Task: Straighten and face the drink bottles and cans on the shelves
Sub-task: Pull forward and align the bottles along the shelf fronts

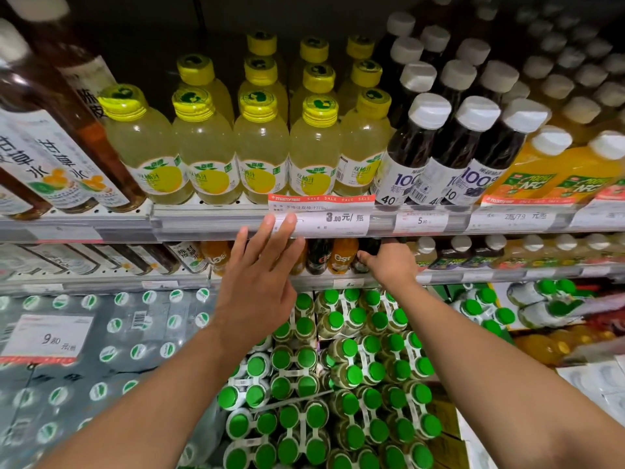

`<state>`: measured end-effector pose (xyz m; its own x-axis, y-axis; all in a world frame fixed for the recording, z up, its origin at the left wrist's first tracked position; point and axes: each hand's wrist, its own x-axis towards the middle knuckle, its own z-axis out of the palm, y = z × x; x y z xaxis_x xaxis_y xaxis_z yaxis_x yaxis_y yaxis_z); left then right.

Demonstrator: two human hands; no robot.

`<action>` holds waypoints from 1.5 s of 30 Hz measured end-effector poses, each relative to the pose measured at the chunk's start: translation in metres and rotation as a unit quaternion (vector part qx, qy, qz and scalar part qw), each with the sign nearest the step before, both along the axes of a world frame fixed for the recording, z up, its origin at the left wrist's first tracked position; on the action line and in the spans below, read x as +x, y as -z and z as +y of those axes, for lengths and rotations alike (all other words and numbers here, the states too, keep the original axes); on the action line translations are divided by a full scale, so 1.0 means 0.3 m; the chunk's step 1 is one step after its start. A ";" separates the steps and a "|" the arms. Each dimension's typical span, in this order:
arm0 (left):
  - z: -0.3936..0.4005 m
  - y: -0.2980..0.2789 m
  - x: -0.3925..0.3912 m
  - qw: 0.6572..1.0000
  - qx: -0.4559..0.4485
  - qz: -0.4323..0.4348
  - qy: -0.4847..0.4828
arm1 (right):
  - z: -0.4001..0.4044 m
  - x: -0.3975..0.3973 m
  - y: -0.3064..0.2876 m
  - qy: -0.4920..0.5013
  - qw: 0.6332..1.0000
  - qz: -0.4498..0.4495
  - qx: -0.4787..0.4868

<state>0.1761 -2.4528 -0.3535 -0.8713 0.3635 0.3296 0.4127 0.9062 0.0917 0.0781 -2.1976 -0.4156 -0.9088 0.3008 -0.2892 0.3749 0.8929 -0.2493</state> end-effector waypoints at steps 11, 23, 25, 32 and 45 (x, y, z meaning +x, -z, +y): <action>0.005 0.007 0.002 1.000 0.029 -0.002 -0.004 | -0.039 0.117 -0.037 0.000 0.977 0.195 -0.089; 0.028 0.016 0.014 0.998 0.050 -0.033 -0.020 | -0.092 0.017 -0.010 -0.044 0.984 0.098 -0.143; 0.030 0.016 0.016 0.998 0.049 -0.031 -0.023 | -0.093 0.034 -0.013 -0.058 0.985 0.104 -0.127; 0.007 -0.007 0.009 0.995 0.094 -0.040 0.006 | -0.068 0.141 -0.003 -0.123 0.972 0.199 -0.015; -0.160 0.079 -0.044 0.934 0.171 -0.226 -0.218 | -0.046 0.310 -0.017 -0.158 0.932 0.304 -0.117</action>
